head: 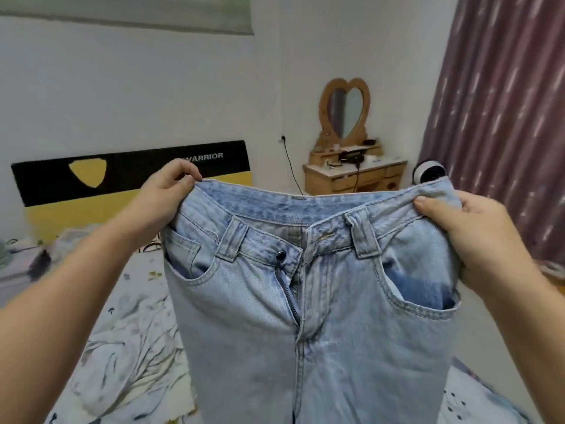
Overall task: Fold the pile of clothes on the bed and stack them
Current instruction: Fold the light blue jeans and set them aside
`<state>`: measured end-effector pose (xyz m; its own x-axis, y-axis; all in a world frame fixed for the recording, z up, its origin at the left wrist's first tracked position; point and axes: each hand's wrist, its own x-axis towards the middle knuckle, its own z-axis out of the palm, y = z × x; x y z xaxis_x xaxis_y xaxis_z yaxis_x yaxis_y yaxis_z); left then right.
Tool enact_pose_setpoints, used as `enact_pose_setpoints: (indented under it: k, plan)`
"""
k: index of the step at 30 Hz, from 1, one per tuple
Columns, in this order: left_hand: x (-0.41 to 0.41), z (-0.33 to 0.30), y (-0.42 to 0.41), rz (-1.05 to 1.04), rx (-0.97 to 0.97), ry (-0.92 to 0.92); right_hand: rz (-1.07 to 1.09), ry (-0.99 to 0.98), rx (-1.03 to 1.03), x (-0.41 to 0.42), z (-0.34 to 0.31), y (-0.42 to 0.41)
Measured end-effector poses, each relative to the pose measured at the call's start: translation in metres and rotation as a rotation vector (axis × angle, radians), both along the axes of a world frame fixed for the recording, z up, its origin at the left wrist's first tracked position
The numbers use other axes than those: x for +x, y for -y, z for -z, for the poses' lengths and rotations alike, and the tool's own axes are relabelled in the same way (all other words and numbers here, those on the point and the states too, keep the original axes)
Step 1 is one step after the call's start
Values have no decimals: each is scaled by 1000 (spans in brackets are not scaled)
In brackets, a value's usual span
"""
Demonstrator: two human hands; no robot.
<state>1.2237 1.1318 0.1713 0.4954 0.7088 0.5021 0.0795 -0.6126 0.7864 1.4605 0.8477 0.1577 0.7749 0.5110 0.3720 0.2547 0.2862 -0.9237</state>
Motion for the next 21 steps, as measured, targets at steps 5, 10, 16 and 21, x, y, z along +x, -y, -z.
enact_pose_setpoints:
  k: [5, 10, 16, 21]
  plan:
    - [54, 59, -2, 94, -116, -137, 141, -100, -155, 39, 70, 1]
    - [116, 116, -1, 214, -252, -380, 236, -228, -291, 87, 142, 8]
    - [206, 184, -2, 368, -200, -721, 299, -333, -417, 155, 224, 21]
    - [288, 252, 2, 317, -80, -804, 331, -427, -495, 210, 289, 27]
